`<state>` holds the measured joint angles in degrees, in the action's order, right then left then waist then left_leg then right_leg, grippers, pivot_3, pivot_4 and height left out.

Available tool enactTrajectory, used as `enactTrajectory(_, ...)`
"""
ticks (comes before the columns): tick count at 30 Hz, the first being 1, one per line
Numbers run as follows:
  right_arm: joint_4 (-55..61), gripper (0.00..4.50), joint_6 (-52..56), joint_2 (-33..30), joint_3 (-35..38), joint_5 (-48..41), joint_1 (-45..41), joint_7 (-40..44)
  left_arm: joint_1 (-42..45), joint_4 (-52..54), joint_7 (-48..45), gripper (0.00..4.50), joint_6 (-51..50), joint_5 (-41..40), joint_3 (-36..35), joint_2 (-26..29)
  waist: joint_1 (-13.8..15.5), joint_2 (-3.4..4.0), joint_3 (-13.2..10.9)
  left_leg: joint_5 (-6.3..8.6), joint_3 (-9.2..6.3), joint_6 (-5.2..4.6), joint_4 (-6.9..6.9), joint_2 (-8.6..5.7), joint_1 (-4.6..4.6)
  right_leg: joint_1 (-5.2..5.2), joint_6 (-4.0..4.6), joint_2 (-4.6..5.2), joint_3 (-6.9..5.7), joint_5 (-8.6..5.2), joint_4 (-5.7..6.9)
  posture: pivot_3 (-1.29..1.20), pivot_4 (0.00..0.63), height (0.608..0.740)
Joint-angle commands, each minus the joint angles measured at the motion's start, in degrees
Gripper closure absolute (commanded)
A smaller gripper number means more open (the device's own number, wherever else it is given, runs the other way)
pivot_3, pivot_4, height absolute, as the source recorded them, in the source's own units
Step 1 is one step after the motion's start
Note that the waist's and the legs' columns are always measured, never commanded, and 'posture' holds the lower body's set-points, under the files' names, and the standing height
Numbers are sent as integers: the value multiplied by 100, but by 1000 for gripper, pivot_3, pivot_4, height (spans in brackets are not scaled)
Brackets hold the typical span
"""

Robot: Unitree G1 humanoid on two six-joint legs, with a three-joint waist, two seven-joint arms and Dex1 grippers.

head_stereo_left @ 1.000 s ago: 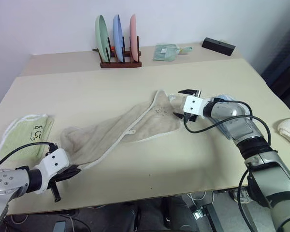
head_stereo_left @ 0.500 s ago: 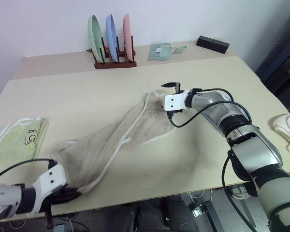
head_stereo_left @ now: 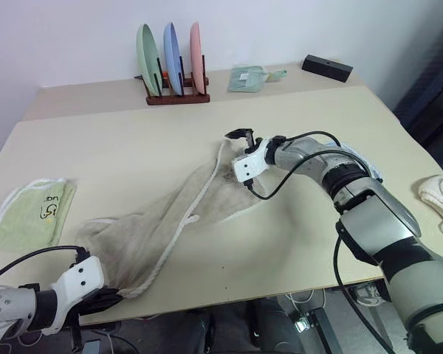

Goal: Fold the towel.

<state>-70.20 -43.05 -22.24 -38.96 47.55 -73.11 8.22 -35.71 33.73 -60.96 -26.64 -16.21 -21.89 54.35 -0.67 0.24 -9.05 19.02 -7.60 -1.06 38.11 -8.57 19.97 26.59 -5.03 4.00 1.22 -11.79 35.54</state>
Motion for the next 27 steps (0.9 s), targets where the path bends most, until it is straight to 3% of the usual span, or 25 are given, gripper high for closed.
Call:
enactTrajectory(1, -139, 0, 59, 237, -168, 253, -435, -418, 77, -14, 59, 4468, -66, 6, 160, -36, -1, 1, 0, 0, 0, 0, 0, 0, -1, 0, 0, -2, 1, 0, 0, 0, 150, 740)
enactTrajectory(10, -554, 0, 332, 683, -718, 765, -585, -527, 111, -2, 101, 4468, -72, 73, 278, -66, 1, 7, 1, -1, -2, 3, -3, 1, -6, -3, 2, -21, 8, 0, 0, 0, 150, 740)
enactTrajectory(12, -618, 791, 409, 714, -743, 767, -571, -425, 59, 36, 114, 4500, -74, 79, 261, -101, -1, 8, 1, -2, -2, 4, -4, 2, -6, -3, 2, -21, 8, 0, 1, 0, 150, 740)
enactTrajectory(19, -656, 4355, 593, 718, -628, 621, -547, -401, -95, 84, 181, 4500, -35, 133, 236, -186, -6, 20, 5, -2, -2, 5, -9, 2, -9, -3, 2, -22, 11, 0, 0, 0, 150, 740)
enactTrajectory(27, -597, 4434, 532, 515, -453, 396, -410, -340, -42, 38, 210, 4500, 2, 150, 252, -201, 0, 25, 3, -2, -2, 5, -9, 2, -11, -5, 2, -22, 12, 0, 0, 0, 150, 740)
